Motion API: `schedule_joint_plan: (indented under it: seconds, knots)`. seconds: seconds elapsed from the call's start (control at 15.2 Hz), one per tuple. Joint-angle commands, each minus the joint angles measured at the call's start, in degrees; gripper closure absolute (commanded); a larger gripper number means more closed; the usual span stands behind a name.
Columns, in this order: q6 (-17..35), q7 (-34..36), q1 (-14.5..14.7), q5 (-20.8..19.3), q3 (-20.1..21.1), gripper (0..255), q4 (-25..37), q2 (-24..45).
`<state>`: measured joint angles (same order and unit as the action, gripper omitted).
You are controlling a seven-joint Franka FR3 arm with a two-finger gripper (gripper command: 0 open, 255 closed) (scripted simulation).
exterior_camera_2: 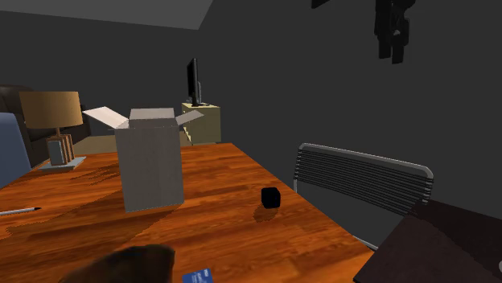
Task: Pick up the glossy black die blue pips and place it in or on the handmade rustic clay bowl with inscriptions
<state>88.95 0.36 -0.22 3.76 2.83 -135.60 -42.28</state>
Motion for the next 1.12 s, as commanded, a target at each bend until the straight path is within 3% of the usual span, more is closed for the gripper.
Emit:
schedule_joint_plan:
  seconds: [0.0, 0.53, 1.06]
  knots:
    - [0.0, 0.0, 0.0, 0.0, 0.0, 0, 0.0, 0.0]
    - [16.6, 3.2, 0.9, 1.6, 4.1, 0, -5.3, 10.0]
    - [32.4, 7.1, 1.2, 1.1, 8.0, 0, -5.2, 24.9]
